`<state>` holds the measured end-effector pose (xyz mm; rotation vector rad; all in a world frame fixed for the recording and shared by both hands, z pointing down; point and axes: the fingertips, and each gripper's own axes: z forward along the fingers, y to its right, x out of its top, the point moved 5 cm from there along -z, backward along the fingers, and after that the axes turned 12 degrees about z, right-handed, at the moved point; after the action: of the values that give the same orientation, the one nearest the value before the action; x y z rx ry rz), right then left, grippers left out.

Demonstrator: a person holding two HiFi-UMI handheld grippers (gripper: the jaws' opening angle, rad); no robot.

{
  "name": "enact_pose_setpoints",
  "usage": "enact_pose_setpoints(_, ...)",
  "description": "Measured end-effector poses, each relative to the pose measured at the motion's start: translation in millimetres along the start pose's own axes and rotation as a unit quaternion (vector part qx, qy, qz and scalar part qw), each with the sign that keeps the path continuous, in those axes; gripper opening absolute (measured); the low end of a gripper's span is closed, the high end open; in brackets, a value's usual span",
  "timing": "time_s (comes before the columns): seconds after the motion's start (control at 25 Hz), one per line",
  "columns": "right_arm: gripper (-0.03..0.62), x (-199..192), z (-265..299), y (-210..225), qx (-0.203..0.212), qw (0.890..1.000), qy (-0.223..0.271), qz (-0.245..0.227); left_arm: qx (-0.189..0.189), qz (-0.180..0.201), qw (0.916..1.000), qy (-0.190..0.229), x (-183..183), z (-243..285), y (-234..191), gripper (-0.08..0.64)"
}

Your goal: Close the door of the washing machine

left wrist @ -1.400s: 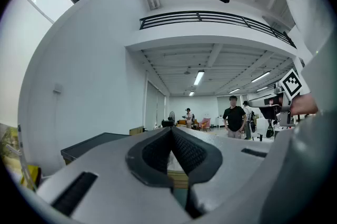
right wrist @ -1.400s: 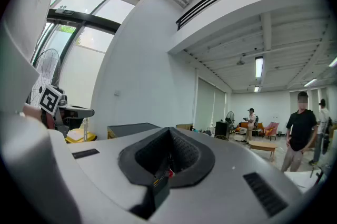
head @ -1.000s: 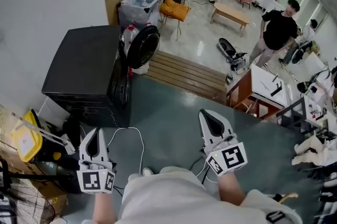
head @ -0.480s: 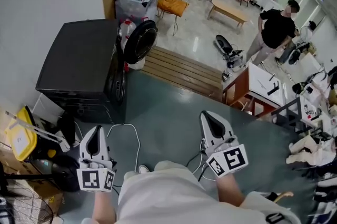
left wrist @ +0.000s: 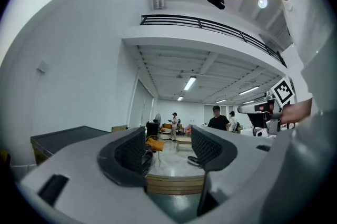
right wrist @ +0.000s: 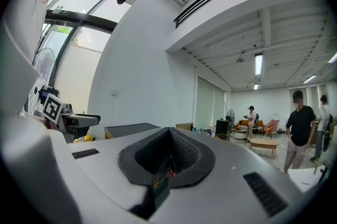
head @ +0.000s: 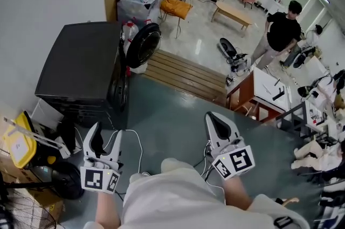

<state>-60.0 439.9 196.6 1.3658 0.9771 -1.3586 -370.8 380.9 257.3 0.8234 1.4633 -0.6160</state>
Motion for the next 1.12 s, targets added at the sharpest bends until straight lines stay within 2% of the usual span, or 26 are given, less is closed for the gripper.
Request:
enact_pose_setpoints(0.08, -0.002, -1.7, 6.3, 5.9, 0.001, 1.0, -0.006, 0.001, -0.016, -0.006, 0.9998, 0.004, 0.4, 15.6, 4.2, 0.304)
enact_pose_setpoints(0.16, -0.002, -5.4, 12.7, 13.7, 0.0, 1.0, -0.012, 0.005, -0.028, -0.007, 0.9996, -0.001, -1.3, 31.2, 8.1, 0.328)
enact_pose_setpoints(0.36, -0.002, -21.5, 36.7, 54.5, -0.005, 0.999, -0.026, 0.024, -0.033, -0.008, 0.9986, -0.041, -21.4, 70.1, 12.4, 0.342)
enact_pose_setpoints(0.6, -0.002, -44.4, 113.0, 156.1, 0.008, 0.997, -0.039, 0.069, -0.004, -0.01, 0.9963, -0.085, -44.5, 165.8, 18.7, 0.342)
enact_pose_setpoints(0.76, -0.002, -31.9, 180.3, 231.8, 0.035, 0.996, -0.031, 0.08, -0.003, 0.012, 0.9953, -0.096, -29.9, 263.9, 31.2, 0.342)
enact_pose_setpoints(0.88, -0.002, -22.3, 222.9, 285.8, 0.059, 0.994, -0.031, 0.089, 0.012, 0.008, 0.995, -0.098, -17.9, 326.7, 40.3, 0.342)
enact_pose_setpoints(1.0, -0.002, -13.0, 257.9, 333.7, 0.084, 0.992, -0.024, 0.086, 0.024, 0.017, 0.9941, -0.104, -10.0, 372.6, 53.7, 0.342)
enact_pose_setpoints(1.12, -0.002, -2.5, 290.7, 359.8, 0.104, 0.991, -0.012, 0.083, 0.039, 0.033, 0.9923, -0.113, -6.7, 402.1, 53.1, 0.342)
